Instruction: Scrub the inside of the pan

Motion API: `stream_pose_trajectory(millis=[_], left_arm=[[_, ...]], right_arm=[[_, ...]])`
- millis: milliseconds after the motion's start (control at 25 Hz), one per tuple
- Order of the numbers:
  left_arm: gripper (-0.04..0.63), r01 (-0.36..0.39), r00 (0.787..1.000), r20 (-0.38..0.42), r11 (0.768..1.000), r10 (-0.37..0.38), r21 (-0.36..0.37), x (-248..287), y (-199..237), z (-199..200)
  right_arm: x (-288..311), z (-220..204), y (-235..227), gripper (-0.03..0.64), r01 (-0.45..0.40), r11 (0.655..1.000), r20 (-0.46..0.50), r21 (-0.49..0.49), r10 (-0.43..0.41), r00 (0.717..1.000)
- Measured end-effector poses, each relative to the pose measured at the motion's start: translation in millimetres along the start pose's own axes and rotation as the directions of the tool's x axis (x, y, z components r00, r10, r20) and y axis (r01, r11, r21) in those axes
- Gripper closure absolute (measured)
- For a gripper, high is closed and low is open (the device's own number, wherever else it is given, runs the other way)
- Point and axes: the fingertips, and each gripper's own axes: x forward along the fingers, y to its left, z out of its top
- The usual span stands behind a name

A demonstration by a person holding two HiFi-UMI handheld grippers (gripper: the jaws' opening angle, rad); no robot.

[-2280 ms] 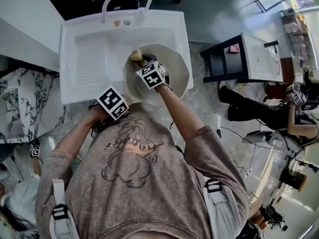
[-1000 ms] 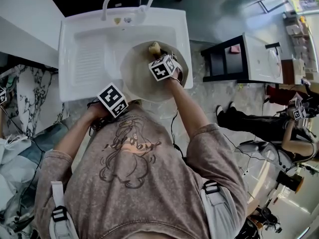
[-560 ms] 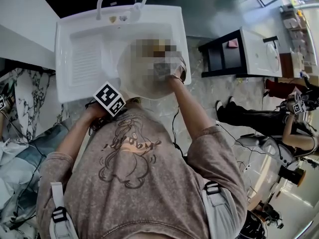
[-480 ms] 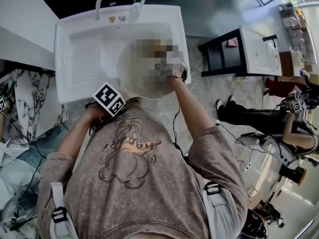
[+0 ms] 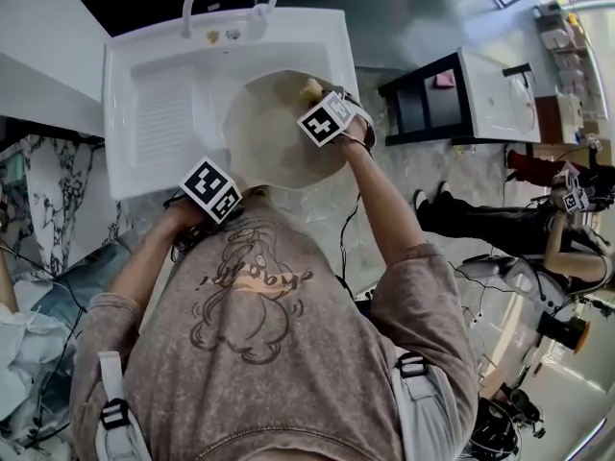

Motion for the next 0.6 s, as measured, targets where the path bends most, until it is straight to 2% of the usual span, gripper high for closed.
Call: stream_pose_trajectory(millis=[200, 400, 600], left_arm=[[0.489, -0.003, 1.0, -0.001, 1.0, 0.003, 0.001, -1.3, 4.0, -1.3], [0.489, 0.002, 1.0, 0.001, 1.0, -0.002, -0.004, -1.4, 4.0, -2.3], [0.489, 0.002, 1.0, 0.003, 1.0, -0.002, -0.004, -1.7, 3.3, -2.3]], right_arm=[[-12.0, -13.8, 0.8, 0.46, -0.062, 0.992, -0.107, -0.114, 0.049, 0.993], [-16.9, -27.8, 21.7, 0.462, -0.207, 0.951, -0.185, -0.229, 0.167, 0.969], [-31.6, -42.4, 29.3, 0.462, -0.307, 0.926, -0.247, -0.219, 0.252, 0.936]])
